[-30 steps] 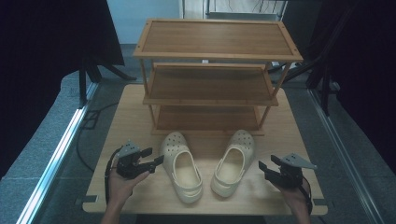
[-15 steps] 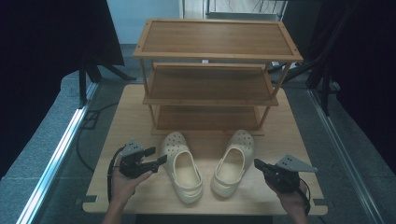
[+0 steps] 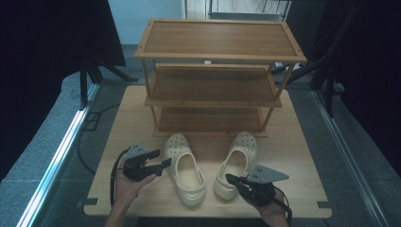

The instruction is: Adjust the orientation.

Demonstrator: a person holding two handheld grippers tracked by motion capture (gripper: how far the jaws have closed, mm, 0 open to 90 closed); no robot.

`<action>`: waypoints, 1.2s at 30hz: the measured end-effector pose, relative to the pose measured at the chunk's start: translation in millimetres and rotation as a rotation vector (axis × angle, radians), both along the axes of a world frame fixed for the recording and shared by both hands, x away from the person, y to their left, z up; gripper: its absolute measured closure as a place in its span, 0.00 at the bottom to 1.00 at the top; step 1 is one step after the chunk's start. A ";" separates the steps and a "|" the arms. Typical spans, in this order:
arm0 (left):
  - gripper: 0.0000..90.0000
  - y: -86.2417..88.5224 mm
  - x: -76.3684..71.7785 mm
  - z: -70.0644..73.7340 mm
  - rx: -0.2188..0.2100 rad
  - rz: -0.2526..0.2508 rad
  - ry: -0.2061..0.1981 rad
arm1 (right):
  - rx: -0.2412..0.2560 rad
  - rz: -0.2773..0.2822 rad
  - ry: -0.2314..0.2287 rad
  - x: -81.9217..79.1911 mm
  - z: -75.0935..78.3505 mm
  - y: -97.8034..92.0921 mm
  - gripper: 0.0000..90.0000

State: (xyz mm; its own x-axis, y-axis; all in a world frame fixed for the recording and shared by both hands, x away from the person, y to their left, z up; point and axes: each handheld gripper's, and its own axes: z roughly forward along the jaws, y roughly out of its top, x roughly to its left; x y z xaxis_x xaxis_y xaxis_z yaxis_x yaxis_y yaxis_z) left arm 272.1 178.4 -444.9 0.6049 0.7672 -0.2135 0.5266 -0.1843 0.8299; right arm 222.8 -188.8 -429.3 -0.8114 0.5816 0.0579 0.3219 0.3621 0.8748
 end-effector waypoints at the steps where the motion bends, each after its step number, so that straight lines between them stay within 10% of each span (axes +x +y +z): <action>1: 0.42 -0.3 -0.2 -0.1 -0.002 0.004 -0.004 | -0.012 0.013 0.004 -1.3 -2.1 5.8 1.00; 24: 0.42 8.0 -3.2 5.5 -0.029 0.034 -0.025 | -0.249 0.067 0.035 -14.2 -50.1 62.7 1.00; 36: 0.42 9.2 -2.9 6.0 -0.031 0.035 -0.026 | -0.271 0.045 0.047 -12.3 -56.4 64.3 1.00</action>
